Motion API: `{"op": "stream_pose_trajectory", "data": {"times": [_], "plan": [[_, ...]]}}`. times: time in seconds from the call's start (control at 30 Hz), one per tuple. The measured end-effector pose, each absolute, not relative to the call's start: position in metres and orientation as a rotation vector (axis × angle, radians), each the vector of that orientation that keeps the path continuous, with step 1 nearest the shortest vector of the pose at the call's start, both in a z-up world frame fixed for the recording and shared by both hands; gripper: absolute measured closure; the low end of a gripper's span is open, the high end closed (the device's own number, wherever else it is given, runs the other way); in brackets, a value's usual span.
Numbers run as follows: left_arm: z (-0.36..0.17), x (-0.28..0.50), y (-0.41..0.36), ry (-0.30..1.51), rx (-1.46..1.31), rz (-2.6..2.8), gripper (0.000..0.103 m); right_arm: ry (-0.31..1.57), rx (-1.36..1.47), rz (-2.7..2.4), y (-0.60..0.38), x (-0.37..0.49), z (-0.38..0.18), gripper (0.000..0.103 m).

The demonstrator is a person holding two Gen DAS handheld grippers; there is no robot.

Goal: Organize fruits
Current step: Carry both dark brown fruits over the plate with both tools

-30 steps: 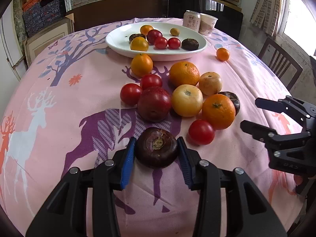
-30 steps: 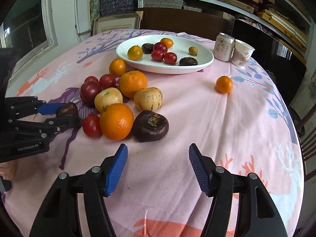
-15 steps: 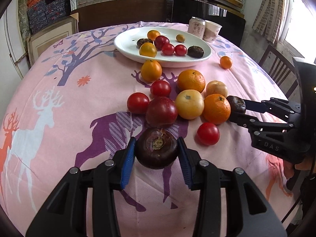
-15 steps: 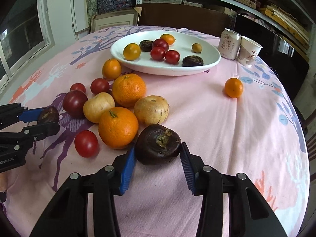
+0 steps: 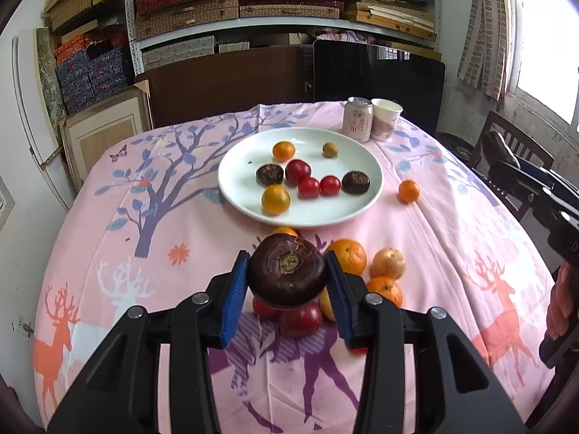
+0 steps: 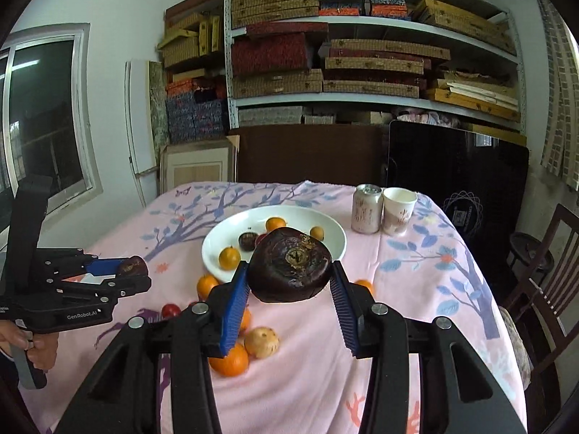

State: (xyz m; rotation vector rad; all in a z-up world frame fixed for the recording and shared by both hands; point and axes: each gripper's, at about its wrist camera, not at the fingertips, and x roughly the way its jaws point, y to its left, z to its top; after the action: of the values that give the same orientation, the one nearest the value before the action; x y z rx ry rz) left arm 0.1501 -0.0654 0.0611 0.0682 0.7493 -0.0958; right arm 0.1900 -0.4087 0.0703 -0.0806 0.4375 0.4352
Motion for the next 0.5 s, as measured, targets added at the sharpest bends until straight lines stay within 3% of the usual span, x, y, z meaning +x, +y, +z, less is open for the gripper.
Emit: {"op": "stream_pose_trajectory", "data": {"times": [0.2, 0.5], "plan": [[0.066, 0.207, -0.07, 0.738, 0.053, -0.048, 0.062, 0.511, -0.102, 0.476, -0.375, 0.24, 0.056, 0.058], [0.018, 0.298, -0.056, 0.856, -0.023, 0.004, 0.062, 0.677, -0.16, 0.494, -0.335, 0.309, 0.01, 0.057]]}}
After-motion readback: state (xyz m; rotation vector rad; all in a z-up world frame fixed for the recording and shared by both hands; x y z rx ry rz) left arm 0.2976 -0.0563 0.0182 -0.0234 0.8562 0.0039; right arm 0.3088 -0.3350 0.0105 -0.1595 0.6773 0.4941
